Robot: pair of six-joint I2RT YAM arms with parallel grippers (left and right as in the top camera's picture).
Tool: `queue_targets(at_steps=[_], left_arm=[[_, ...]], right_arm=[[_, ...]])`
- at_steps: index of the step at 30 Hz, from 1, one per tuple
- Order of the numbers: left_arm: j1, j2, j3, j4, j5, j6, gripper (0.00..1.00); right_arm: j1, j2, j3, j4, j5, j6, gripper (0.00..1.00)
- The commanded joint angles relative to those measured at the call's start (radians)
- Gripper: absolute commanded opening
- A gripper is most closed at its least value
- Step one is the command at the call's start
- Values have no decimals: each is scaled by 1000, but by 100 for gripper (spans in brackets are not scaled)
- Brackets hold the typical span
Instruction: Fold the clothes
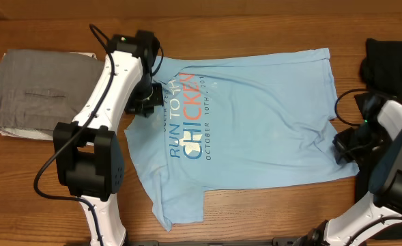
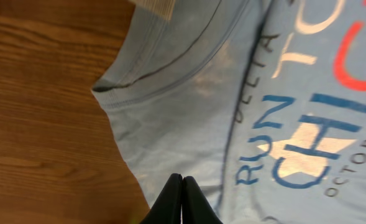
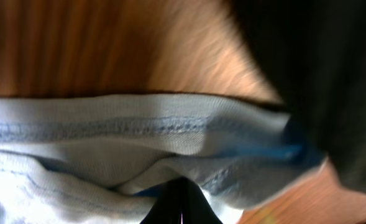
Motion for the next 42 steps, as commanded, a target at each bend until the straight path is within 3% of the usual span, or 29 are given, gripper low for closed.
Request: queue_targets(at_steps=[1,4,9,20,25,31,35,42], left_arm=[[3,-6,-54,10,-7,-10,4],[18,-7,-69,25,-6,-10,4],[42,-57,-69,51,53,-11,4],[41,-462,-69,-7,15,-40,4],[44,-593,-69,-23,2,-45,16],[39,-595,-107,-164,124,-47,5],[21,-599,-217,-221,197,5,4],[38,-790,-480,-109,158,-65,5]], right_arm=[[-72,33,-21,37,124,28,4],[-119,33,-21,36,72,28,4],[-134,33,6,32,-13,-43,18],[-113,10,341,-227,-74,-100,45],[-64,-16,348,-247,-240,-230,47],[64,-17,347,-326,-235,-278,45],[141,-19,343,-389,-158,-264,45],[161,-132,245,-368,-158,-248,45]])
